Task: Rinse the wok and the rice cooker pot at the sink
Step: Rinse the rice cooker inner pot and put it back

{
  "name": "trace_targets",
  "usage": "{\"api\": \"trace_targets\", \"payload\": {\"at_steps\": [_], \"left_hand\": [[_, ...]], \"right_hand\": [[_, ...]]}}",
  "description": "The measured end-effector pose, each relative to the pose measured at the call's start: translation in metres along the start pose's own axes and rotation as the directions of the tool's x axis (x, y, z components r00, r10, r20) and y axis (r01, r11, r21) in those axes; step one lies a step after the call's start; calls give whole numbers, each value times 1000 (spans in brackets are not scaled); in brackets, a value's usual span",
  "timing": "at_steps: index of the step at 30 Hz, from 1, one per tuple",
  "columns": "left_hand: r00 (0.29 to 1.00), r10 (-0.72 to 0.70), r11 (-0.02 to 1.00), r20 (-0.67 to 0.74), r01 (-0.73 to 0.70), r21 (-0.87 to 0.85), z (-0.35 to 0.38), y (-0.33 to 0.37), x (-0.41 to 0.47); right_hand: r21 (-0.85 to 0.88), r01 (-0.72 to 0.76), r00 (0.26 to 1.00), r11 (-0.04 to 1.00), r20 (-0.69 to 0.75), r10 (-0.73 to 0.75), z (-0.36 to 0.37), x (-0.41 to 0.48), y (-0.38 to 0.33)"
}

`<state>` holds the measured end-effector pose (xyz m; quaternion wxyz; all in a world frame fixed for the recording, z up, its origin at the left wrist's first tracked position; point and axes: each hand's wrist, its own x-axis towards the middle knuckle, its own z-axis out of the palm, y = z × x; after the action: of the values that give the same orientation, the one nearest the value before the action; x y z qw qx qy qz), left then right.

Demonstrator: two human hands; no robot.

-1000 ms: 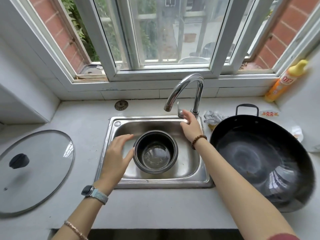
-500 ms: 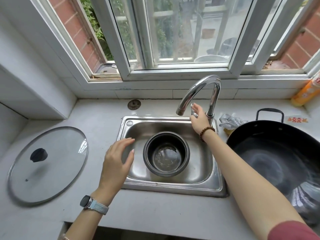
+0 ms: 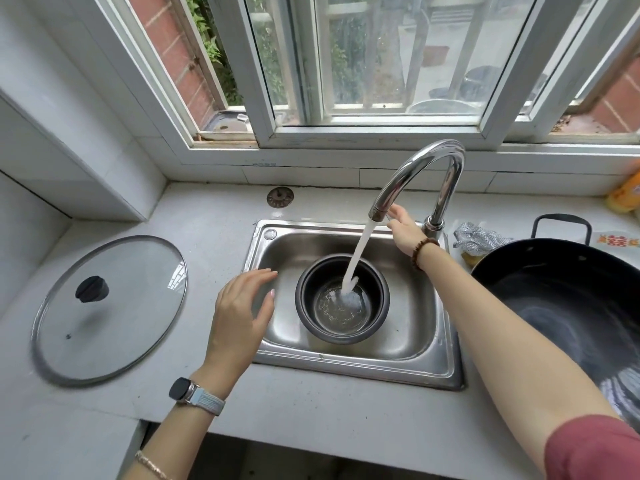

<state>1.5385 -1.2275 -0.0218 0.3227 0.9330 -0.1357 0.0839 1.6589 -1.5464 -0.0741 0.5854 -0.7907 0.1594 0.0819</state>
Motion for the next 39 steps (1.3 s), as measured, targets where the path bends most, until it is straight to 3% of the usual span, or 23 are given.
{"api": "trace_targets", "payload": {"at_steps": [5, 12, 20, 28, 35, 39], "left_hand": [[1000, -13, 1000, -10, 13, -14, -3, -4, -1], [1000, -12, 999, -21, 12, -30, -3, -12, 3], [981, -183, 968, 64, 191, -165, 15, -23, 13], [878, -398, 859, 266, 458, -226, 64, -48, 27], [714, -534, 803, 453, 595, 9, 114, -74, 42], [660, -569, 774, 490, 632, 47, 131, -82, 53]], "right_hand": [[18, 3, 1000, 1000, -25, -3, -4, -2, -3], [119, 46, 977, 992, -213, -19, 4, -23, 8], [259, -158, 950, 953, -222, 218, 13, -56, 48], [264, -390, 873, 882, -199, 445, 33, -69, 87], [263, -512, 804, 818, -188, 564, 40, -62, 106], [253, -556, 778, 791, -174, 603, 44, -59, 108]]}}
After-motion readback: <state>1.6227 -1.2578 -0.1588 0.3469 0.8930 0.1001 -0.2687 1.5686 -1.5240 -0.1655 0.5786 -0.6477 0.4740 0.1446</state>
